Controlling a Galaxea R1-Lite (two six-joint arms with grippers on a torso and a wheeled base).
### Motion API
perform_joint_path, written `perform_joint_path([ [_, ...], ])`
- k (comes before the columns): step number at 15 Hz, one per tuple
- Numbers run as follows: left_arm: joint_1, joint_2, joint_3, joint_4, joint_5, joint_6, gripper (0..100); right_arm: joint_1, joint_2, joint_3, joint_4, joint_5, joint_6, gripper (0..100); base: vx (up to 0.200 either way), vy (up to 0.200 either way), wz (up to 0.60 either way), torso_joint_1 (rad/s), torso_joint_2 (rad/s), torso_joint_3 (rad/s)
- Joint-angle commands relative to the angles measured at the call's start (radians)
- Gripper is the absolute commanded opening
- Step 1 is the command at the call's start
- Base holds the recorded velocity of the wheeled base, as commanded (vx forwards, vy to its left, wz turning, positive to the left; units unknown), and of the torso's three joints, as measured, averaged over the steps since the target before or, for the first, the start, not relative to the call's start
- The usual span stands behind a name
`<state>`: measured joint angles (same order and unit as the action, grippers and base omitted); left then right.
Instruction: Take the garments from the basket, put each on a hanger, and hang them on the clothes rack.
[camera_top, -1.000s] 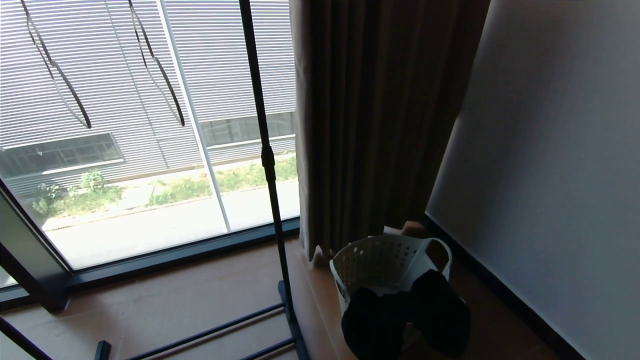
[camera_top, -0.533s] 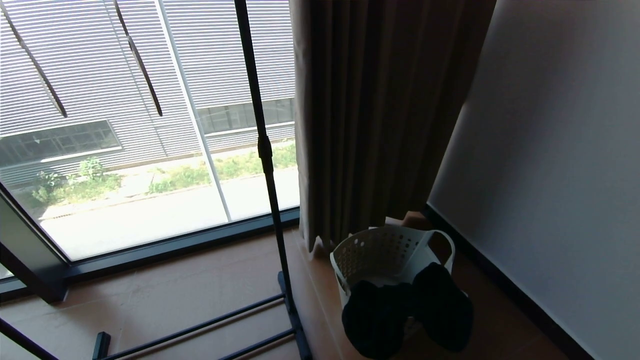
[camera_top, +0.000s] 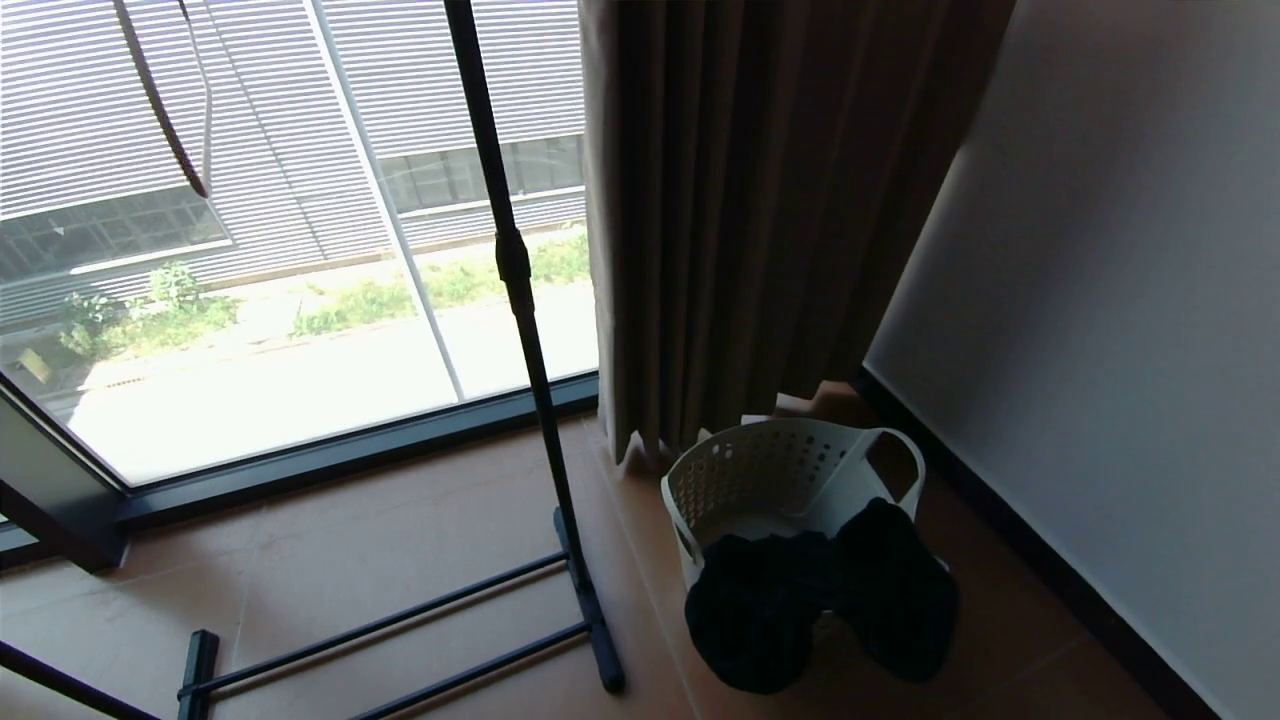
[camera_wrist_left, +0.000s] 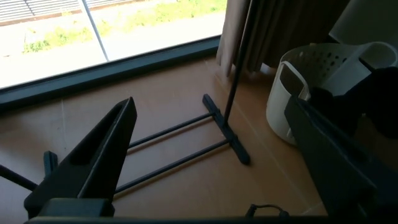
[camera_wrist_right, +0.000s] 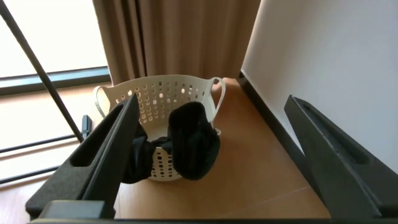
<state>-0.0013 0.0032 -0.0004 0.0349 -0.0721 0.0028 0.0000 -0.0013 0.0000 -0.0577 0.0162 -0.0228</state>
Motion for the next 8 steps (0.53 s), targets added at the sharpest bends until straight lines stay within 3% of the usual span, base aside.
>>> perform_joint_path([
  [1,0.000,0.000,0.000,-0.001,0.000,0.000,100,0.000,0.001,0.000,-0.001,0.001,0.000,100,0.000,0.000,0.00,0.002,0.01,-0.193],
  [8,0.001,0.000,0.000,-0.001,0.005,-0.003,100,0.000,0.001,0.000,-0.001,-0.001,0.000,100,0.000,0.000,0.00,0.003,0.00,-0.196],
])
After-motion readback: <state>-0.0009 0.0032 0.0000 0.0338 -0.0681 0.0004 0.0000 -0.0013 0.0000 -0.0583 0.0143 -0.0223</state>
